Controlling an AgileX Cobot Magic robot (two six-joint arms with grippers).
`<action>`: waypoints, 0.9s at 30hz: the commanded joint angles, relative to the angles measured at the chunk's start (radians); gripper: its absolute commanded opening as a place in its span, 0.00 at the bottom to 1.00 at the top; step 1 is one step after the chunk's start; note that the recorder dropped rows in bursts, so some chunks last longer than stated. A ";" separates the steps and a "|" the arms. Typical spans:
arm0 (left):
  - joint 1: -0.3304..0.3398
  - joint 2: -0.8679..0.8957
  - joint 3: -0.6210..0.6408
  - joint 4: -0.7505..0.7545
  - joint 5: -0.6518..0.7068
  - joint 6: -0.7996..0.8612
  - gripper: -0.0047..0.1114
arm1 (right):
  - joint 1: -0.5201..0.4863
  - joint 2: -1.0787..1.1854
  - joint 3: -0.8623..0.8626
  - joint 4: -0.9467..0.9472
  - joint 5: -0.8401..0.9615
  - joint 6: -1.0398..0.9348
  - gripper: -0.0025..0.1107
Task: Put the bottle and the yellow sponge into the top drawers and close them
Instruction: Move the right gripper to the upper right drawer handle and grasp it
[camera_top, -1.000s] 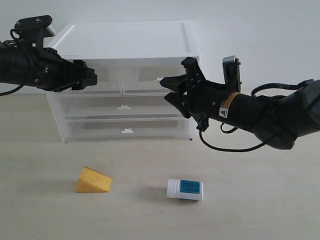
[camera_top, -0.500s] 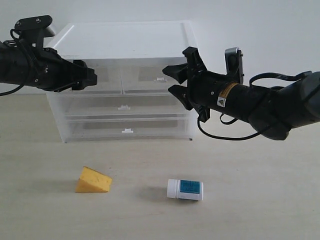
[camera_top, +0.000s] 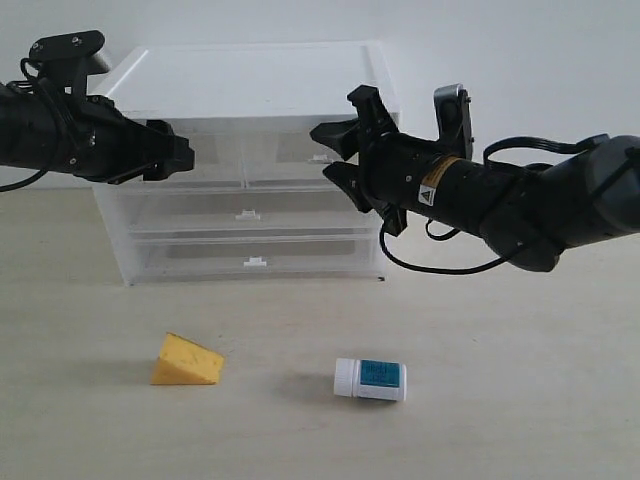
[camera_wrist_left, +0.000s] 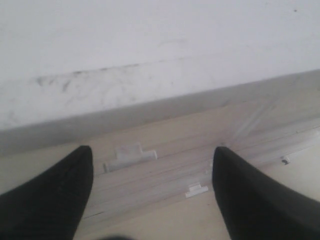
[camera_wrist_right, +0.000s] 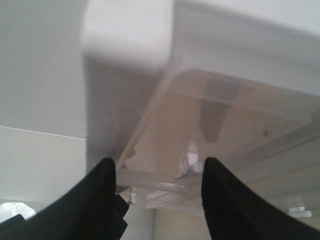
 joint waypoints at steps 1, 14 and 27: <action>0.001 -0.009 -0.011 -0.001 -0.022 -0.004 0.59 | 0.004 -0.001 -0.017 -0.008 0.047 -0.015 0.44; 0.001 -0.009 -0.011 0.006 -0.024 -0.002 0.59 | 0.004 0.137 -0.048 0.018 -0.071 -0.051 0.36; 0.001 -0.009 -0.011 0.006 -0.029 -0.002 0.59 | 0.004 0.137 -0.048 0.030 -0.083 -0.095 0.15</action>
